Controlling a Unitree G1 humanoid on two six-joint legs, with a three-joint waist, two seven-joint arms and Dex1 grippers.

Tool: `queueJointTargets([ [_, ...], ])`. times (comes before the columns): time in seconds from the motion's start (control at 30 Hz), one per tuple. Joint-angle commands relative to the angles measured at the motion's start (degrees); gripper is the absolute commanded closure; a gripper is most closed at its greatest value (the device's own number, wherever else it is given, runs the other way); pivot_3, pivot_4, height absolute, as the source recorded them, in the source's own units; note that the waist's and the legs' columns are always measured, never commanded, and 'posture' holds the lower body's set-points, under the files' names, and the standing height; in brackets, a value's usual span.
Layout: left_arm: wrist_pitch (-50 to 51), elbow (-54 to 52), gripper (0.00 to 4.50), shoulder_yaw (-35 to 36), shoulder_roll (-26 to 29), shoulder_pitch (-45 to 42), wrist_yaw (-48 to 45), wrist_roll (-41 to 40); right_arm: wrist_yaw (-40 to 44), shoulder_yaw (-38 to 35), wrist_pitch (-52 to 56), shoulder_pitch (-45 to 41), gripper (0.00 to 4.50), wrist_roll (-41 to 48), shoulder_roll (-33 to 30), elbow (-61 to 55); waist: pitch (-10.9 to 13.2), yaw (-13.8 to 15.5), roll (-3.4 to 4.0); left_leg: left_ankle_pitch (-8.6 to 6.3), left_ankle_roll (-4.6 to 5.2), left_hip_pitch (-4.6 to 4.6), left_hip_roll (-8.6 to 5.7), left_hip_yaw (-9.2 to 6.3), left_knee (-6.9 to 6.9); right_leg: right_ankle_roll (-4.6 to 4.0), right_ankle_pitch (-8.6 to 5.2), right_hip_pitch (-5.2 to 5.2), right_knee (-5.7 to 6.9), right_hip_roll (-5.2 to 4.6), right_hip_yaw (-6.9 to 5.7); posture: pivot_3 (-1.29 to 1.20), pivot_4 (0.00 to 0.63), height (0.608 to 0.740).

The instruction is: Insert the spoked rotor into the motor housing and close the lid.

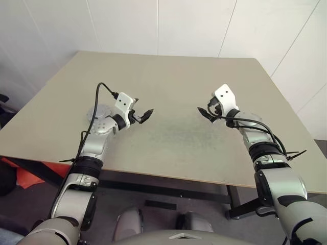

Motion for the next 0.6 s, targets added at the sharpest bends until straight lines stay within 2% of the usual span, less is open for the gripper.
queueJointTargets([
  [0.03, -1.4, -0.4, 0.03, 0.7, 0.0, -1.6, 0.3, 0.5, -1.2, -0.8, -0.8, -2.4, 0.00, -0.1, -0.3, -0.4, 0.0, 0.0, 0.00, 0.00, 0.00, 0.00, 0.00, 0.00, 0.00, 0.00, 0.00, 0.00, 0.00, 0.00, 0.00, 0.00, 0.000, 0.740],
  [0.6, -2.1, 0.7, 0.03, 1.8, 0.0, -2.6, 1.3, 1.0, -1.7, -0.6, -1.0, -1.8, 0.00, -0.1, 0.3, -0.1, 0.0, 0.0, 0.00, -0.01, 0.01, -0.01, 0.00, 0.00, 0.00, 0.00, 0.00, -0.01, -0.01, 0.00, 0.00, 0.00, 0.000, 0.740],
])
